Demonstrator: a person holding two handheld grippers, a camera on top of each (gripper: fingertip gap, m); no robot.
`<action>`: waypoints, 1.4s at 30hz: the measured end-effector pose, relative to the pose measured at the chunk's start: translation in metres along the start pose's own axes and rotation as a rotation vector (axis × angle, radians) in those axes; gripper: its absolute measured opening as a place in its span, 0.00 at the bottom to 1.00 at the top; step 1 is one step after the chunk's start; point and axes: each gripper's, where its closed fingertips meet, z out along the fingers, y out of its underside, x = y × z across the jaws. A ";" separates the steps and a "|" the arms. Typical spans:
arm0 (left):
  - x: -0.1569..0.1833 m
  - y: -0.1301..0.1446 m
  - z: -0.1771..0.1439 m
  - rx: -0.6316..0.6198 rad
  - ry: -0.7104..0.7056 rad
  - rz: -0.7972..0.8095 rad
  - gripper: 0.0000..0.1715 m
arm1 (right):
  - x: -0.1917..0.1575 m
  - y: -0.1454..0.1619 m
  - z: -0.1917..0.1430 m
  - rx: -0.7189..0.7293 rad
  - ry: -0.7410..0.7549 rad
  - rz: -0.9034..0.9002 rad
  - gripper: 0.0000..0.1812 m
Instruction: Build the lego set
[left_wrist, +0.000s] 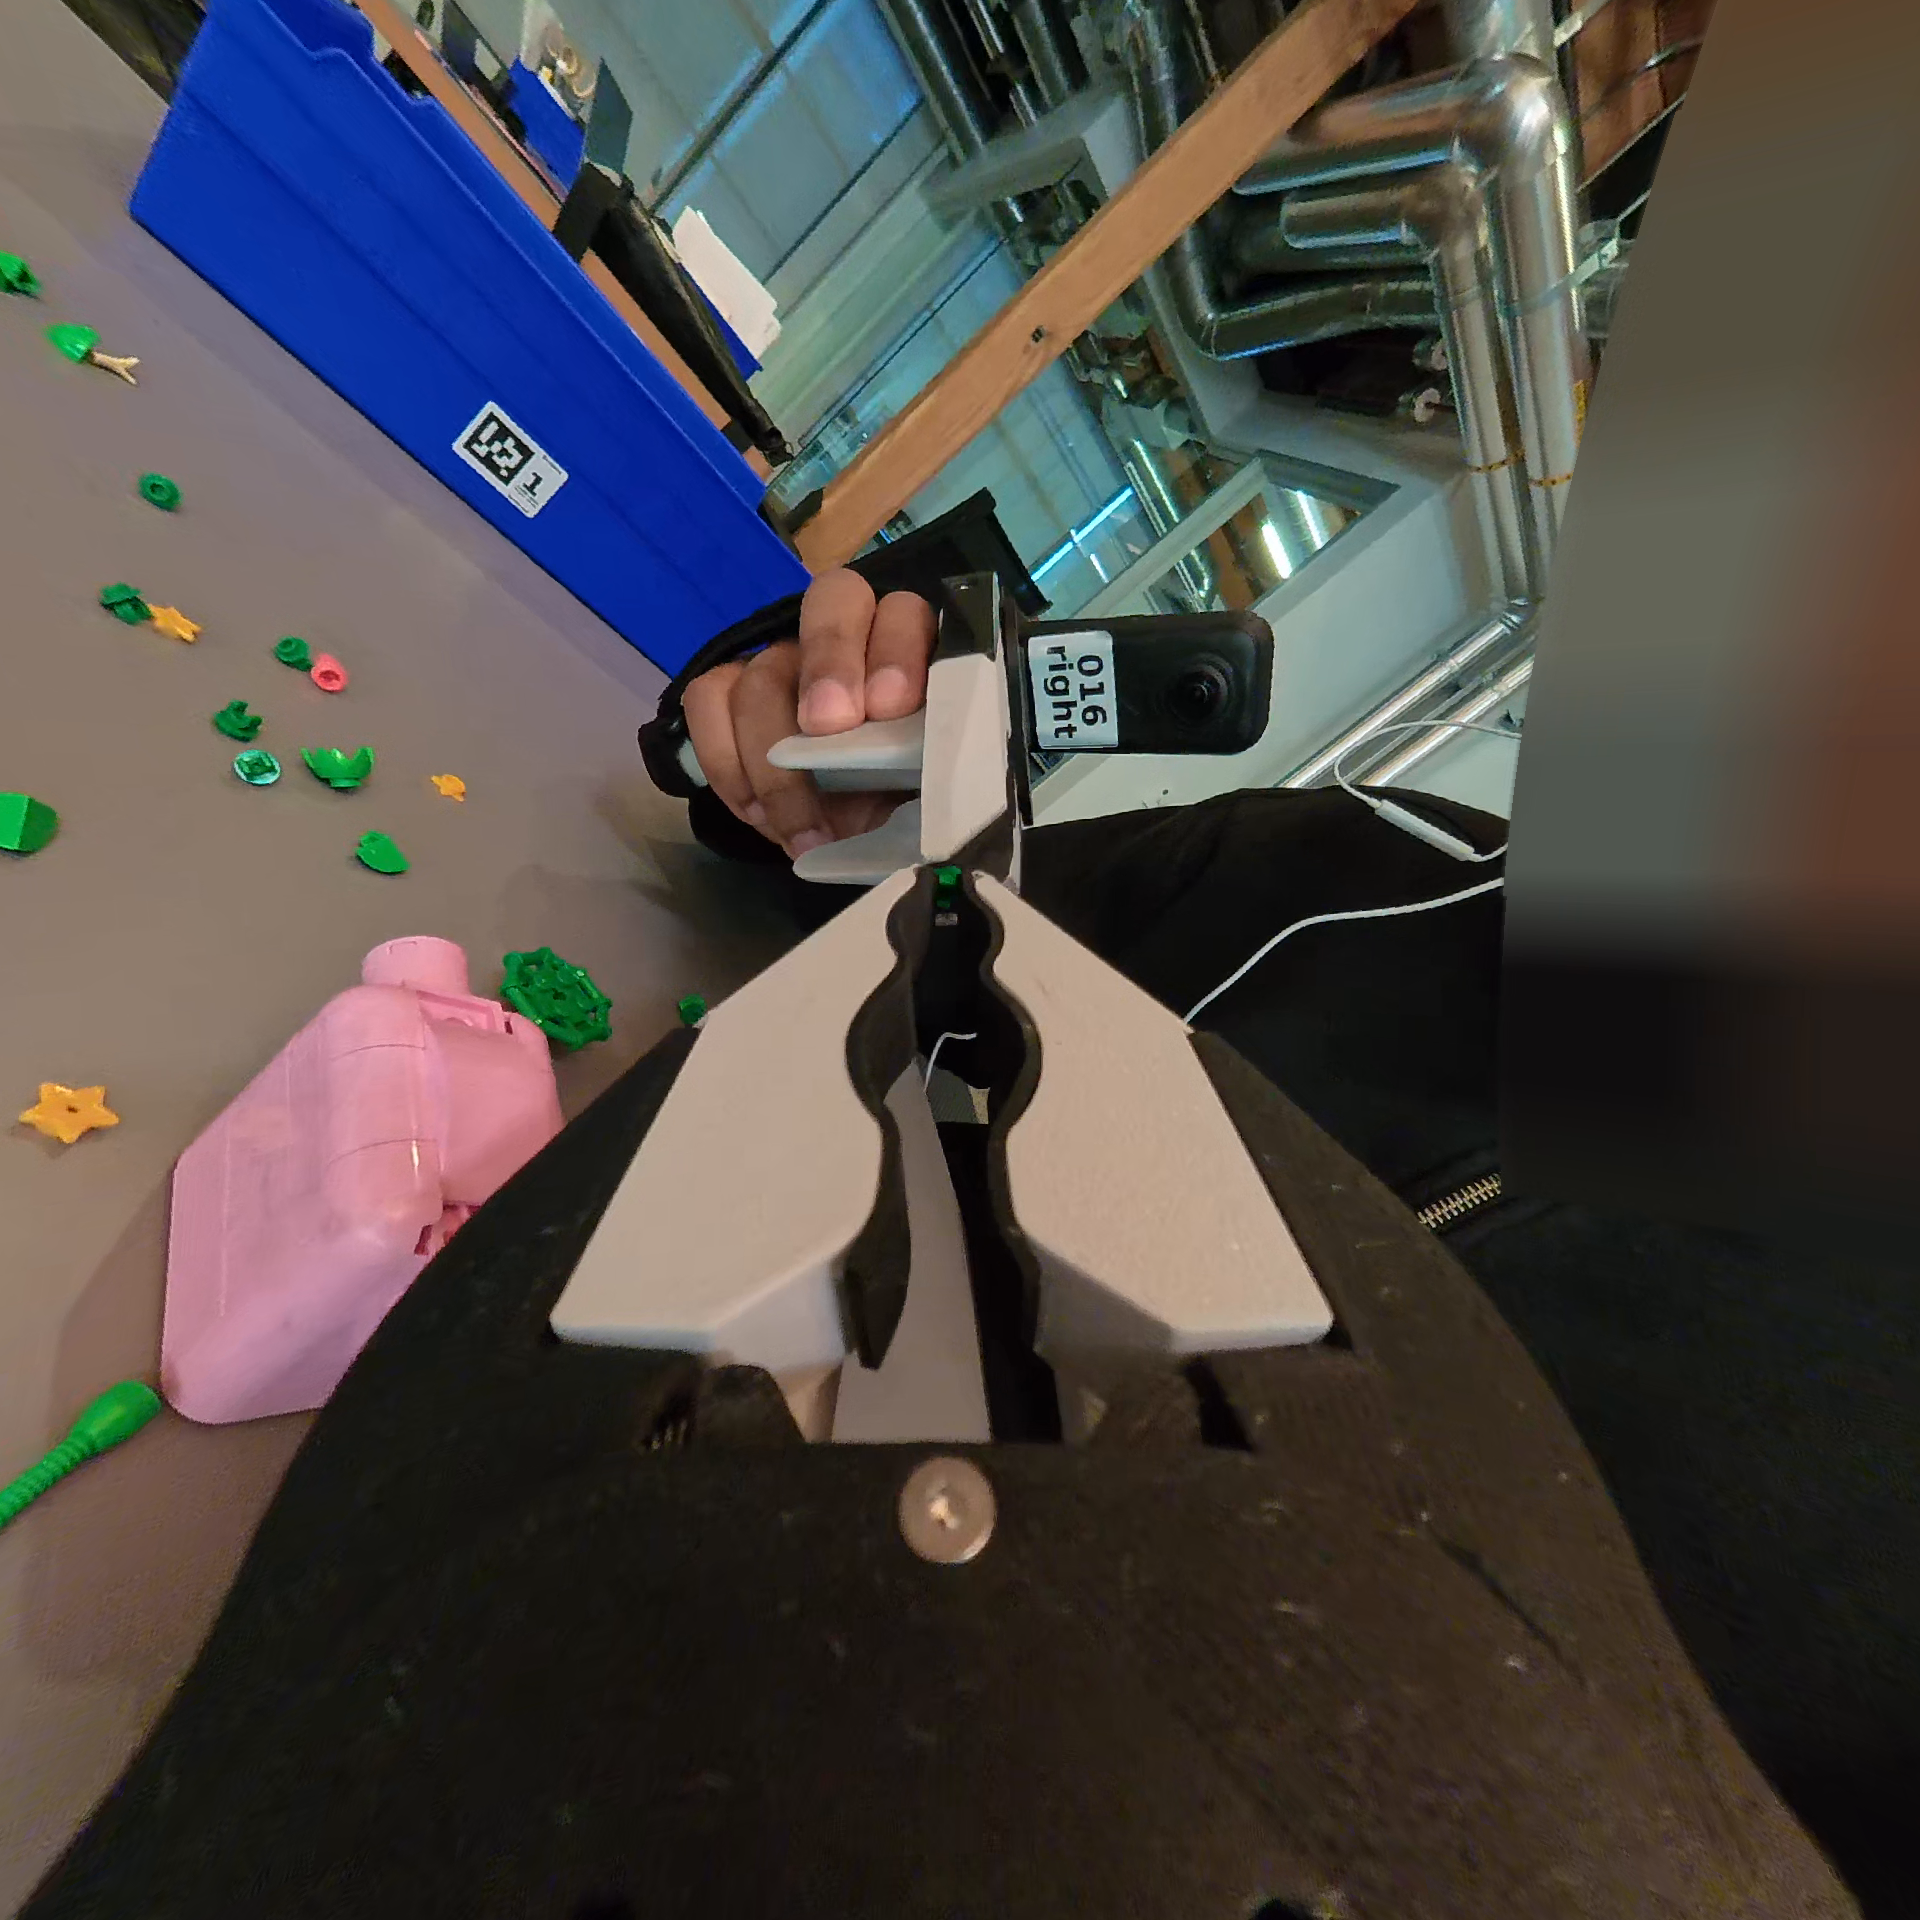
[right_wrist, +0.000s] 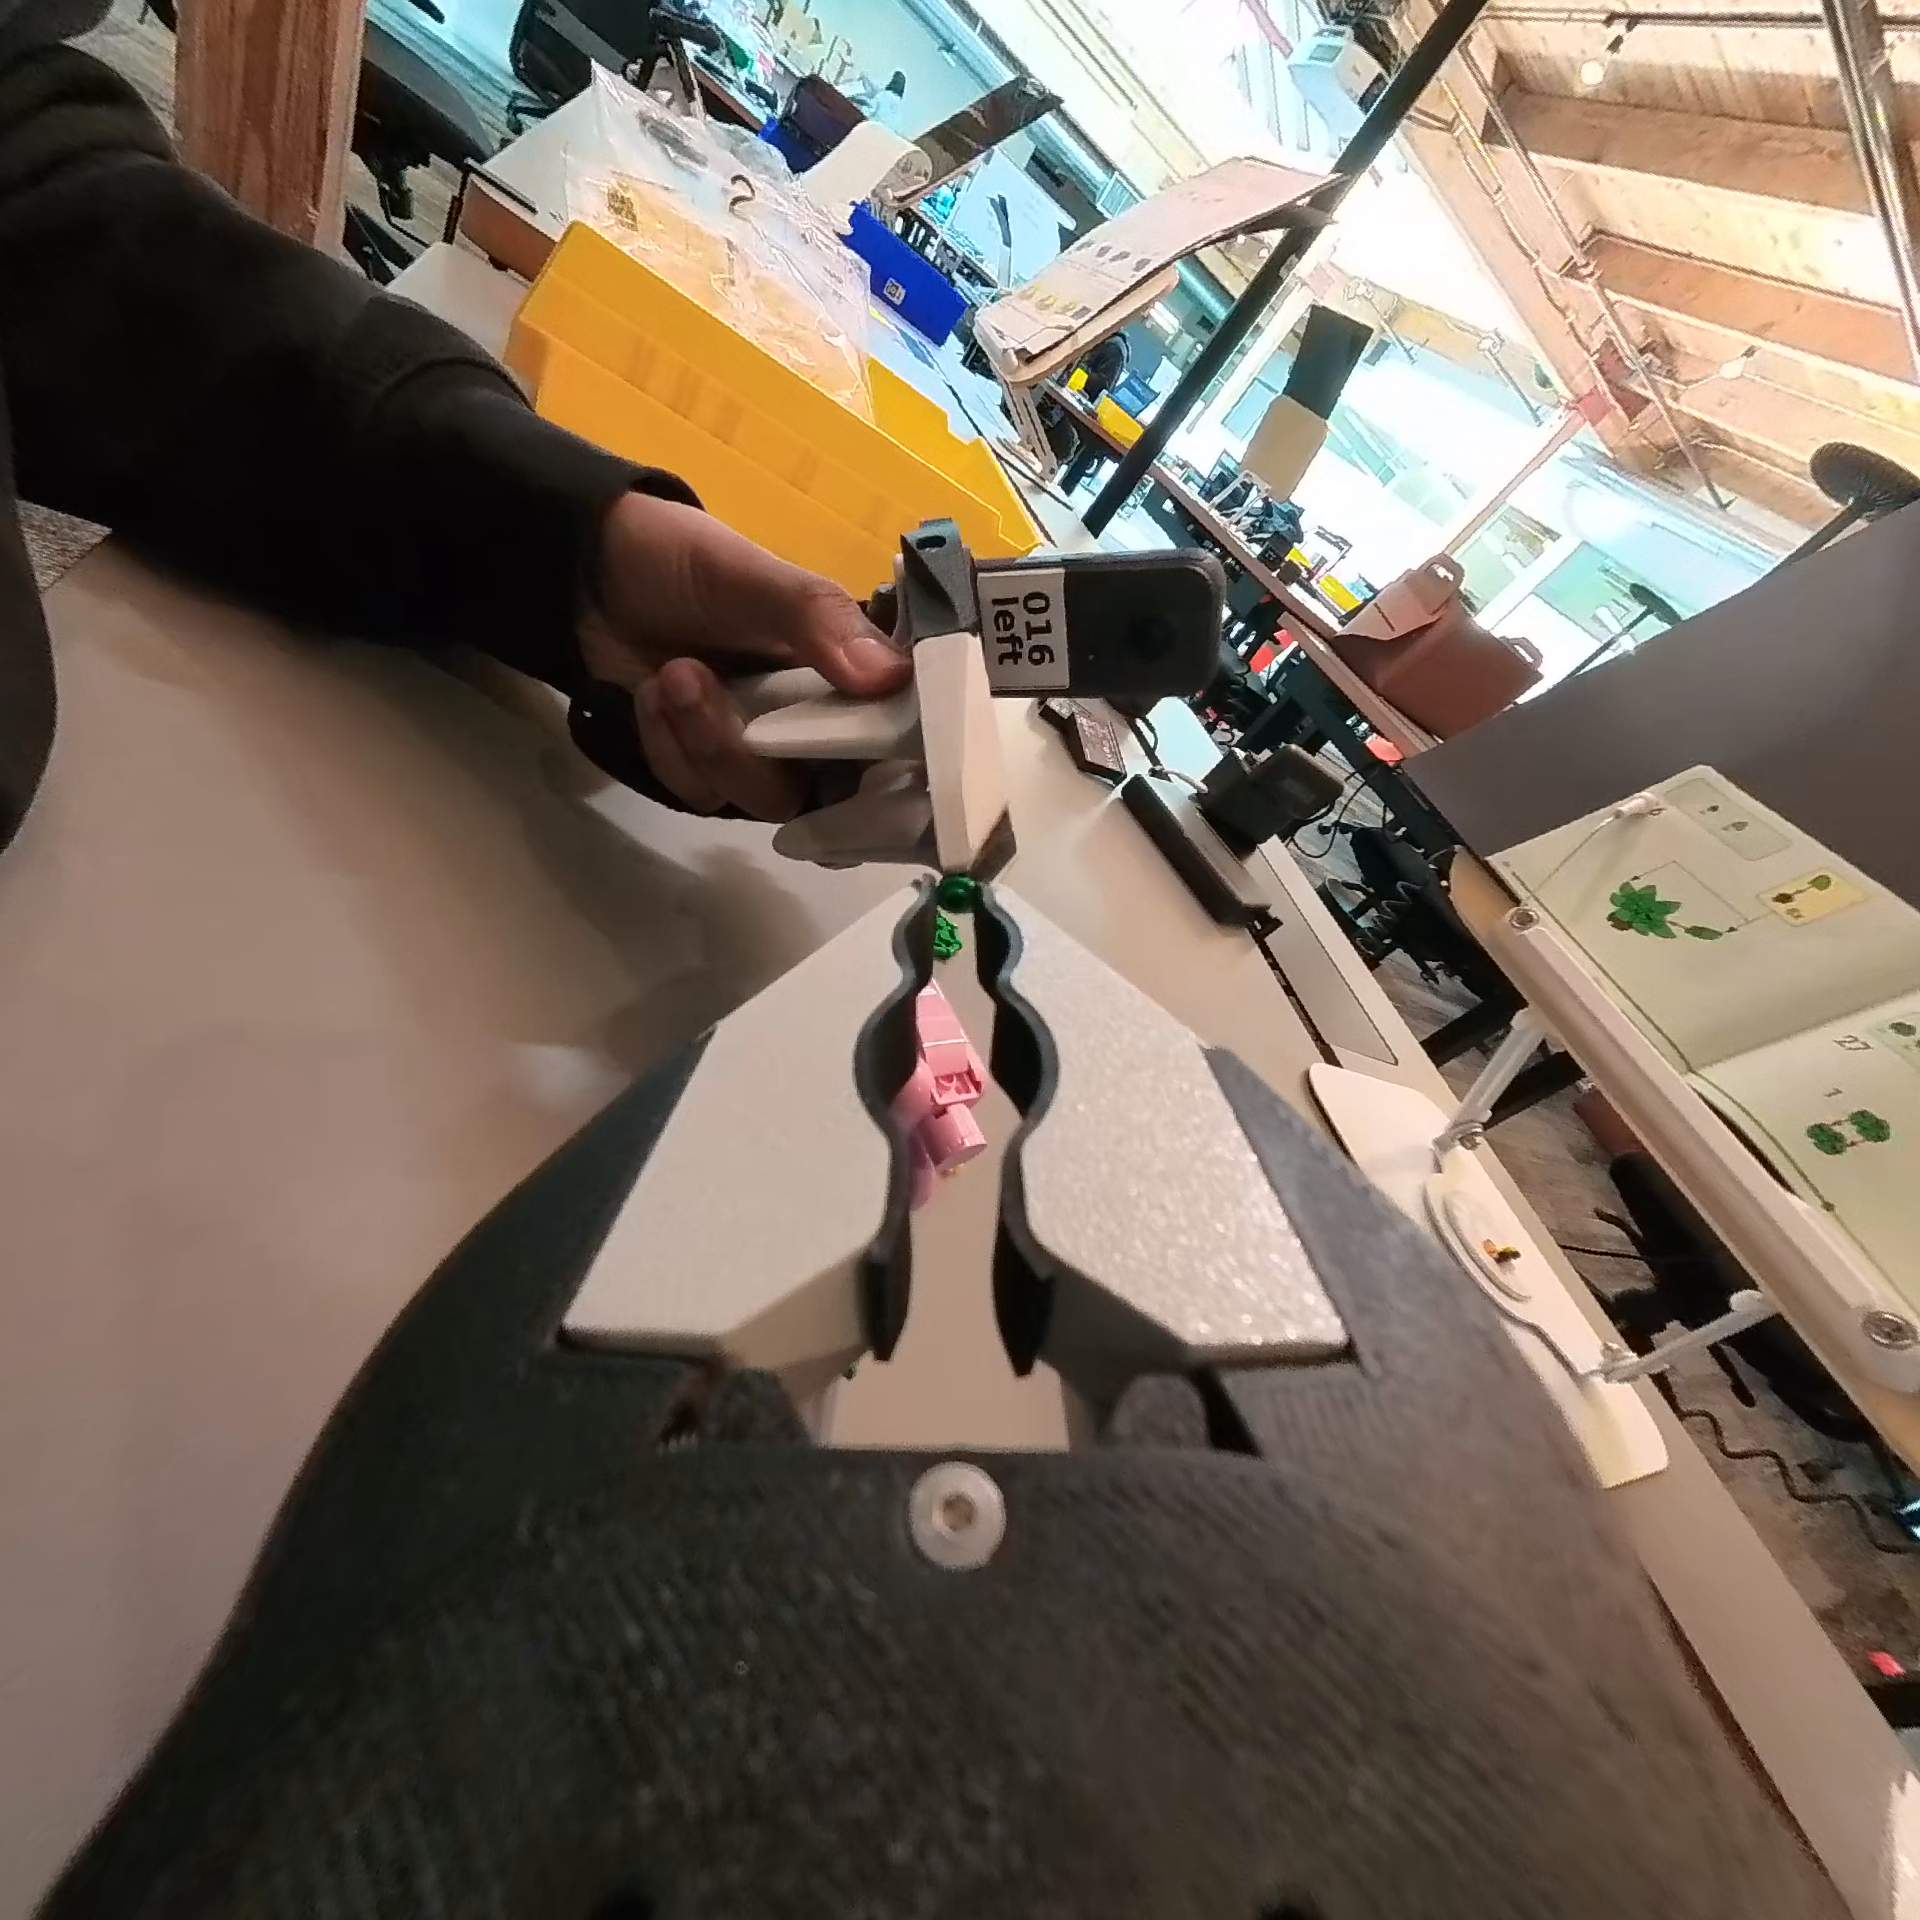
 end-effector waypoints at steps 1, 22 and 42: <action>0.000 0.000 0.000 0.001 -0.003 0.004 0.00 | 0.000 0.000 0.000 0.000 0.001 0.000 0.03; 0.004 -0.005 -0.004 -0.001 -0.069 0.116 0.00 | 0.004 -0.002 -0.001 0.028 0.000 0.054 0.03; -0.002 -0.031 -0.033 0.117 -0.240 0.309 0.00 | 0.029 0.113 -0.046 -0.395 -0.016 0.886 0.11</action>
